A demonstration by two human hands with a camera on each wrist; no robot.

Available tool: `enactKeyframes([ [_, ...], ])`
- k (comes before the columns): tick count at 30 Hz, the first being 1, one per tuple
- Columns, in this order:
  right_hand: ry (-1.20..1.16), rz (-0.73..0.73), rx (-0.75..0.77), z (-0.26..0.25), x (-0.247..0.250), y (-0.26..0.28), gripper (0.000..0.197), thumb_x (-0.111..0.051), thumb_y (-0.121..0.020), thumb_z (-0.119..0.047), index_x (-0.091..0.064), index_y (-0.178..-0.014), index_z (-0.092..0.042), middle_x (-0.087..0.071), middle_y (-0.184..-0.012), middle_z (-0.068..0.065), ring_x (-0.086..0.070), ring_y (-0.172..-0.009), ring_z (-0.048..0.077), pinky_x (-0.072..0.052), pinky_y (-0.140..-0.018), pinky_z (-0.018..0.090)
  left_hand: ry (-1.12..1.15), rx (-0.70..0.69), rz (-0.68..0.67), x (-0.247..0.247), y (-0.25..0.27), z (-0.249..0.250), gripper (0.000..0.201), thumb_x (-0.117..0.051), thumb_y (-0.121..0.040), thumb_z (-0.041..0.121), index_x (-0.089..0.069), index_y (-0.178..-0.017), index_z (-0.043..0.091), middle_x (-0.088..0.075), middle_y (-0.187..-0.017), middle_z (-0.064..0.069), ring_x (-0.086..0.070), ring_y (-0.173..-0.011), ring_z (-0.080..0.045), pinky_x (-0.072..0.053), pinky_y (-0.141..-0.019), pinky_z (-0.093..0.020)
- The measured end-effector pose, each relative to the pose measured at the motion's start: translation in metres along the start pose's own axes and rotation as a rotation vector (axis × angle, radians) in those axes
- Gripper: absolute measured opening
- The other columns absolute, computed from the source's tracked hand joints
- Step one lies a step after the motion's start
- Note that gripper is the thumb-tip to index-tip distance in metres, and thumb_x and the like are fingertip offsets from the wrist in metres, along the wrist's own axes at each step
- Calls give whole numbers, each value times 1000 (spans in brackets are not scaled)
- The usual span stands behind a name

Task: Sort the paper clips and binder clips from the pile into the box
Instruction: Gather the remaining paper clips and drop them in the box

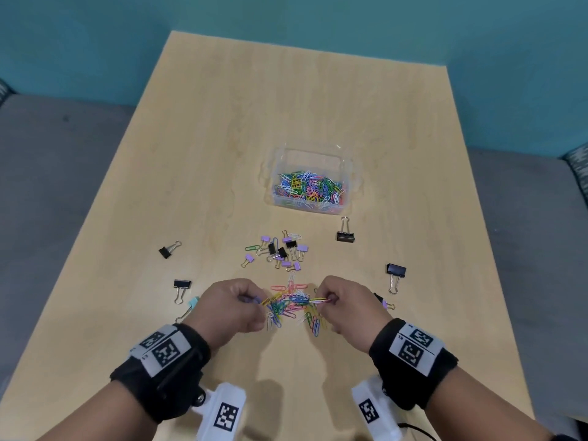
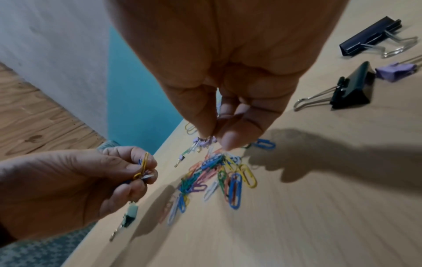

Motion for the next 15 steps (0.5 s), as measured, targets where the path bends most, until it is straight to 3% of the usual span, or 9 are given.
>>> enactKeyframes([
  [3,-171,-12,-20,-8,11,-8,16,-58,-82,-8,-57,-71,-19,-52,-54,-10,-46,-44,9,-43,-50,26,42,12,-40,-5,-5,24,20,-64,-78,-12,-68,-73,7,-58,-62,-14,-60,-58,-27,-51,-70,-40],
  [7,-178,97,58,-39,49,-35,12,-59,-87,-7,-56,-75,-10,-55,-59,0,-50,-46,14,-38,-41,18,7,-156,-21,-8,-28,85,17,-63,-72,-12,-62,-78,3,-59,-52,-13,-56,-50,-24,-35,-61,-36],
  [10,28,277,185,-66,87,-66,11,-60,-84,-12,-56,-75,-16,-57,-65,0,-60,-59,25,-49,-54,31,-95,-321,46,-11,-55,139,23,-58,-75,-16,-62,-74,6,-59,-47,-2,-58,-58,-28,-53,-69,-45],
  [12,140,352,203,-81,105,-86,7,-59,-83,-13,-57,-78,-17,-60,-71,3,-61,-66,29,-47,-60,33,-168,-396,67,-16,-70,168,23,-59,-74,-11,-63,-70,11,-60,-48,0,-61,-61,-31,-56,-78,-54],
  [14,219,363,184,-95,116,-101,7,-57,-82,-13,-60,-85,-19,-63,-80,3,-61,-74,28,-46,-63,31,-242,-453,73,-24,-80,189,20,-62,-72,-4,-66,-73,15,-64,-60,-3,-65,-65,-34,-56,-77,-55],
  [15,274,349,162,-99,119,-107,13,-57,-83,-15,-62,-94,-20,-65,-90,4,-61,-82,27,-47,-68,31,-305,-466,69,-28,-84,194,18,-64,-74,0,-68,-82,16,-66,-73,-5,-67,-70,-33,-56,-79,-52],
])
Point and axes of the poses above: each hand's wrist, its own y-axis away from the middle knuckle, its own x-axis out of the back of the hand, z = x × y, the point moved 4 cm from there along -y, towards the middle knuckle
